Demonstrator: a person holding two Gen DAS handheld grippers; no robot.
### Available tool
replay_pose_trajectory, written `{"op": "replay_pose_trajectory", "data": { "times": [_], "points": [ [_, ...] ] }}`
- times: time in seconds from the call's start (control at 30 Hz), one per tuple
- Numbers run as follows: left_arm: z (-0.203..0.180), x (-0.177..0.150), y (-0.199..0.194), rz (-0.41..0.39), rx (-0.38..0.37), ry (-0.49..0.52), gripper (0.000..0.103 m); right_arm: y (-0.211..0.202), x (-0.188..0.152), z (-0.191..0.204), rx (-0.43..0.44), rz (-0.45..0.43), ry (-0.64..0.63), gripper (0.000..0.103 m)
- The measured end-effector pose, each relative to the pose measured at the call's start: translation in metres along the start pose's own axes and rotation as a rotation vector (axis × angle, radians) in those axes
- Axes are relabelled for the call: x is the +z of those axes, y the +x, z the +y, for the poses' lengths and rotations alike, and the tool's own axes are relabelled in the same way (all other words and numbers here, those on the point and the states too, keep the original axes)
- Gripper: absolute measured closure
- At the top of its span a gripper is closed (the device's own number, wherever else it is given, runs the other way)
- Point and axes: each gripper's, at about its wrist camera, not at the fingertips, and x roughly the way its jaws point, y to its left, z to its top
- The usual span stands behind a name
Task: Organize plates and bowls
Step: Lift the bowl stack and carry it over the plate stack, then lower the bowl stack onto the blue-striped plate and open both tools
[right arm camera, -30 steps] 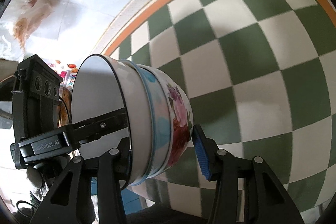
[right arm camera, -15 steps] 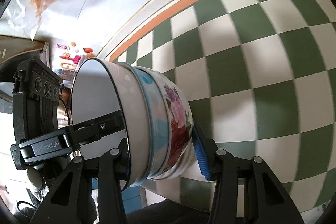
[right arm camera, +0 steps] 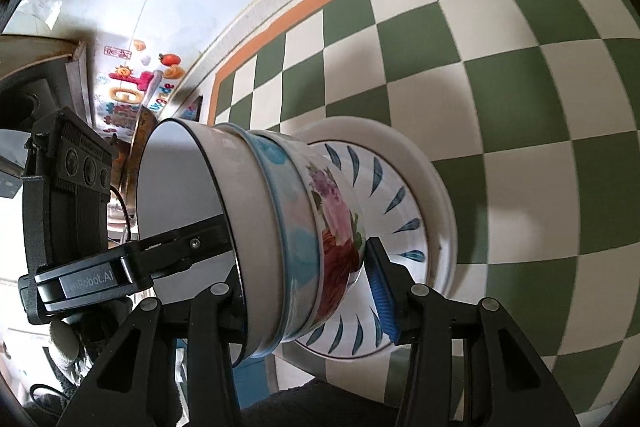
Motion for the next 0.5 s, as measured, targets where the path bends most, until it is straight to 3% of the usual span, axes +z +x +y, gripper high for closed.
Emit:
{"op": "replay_pose_trajectory", "data": {
  "times": [0.5],
  "points": [
    [0.026, 0.010, 0.023, 0.024, 0.004, -0.039, 0.047, 0.041, 0.014, 0.000, -0.036, 0.058, 0.002, 0.055]
  ]
}}
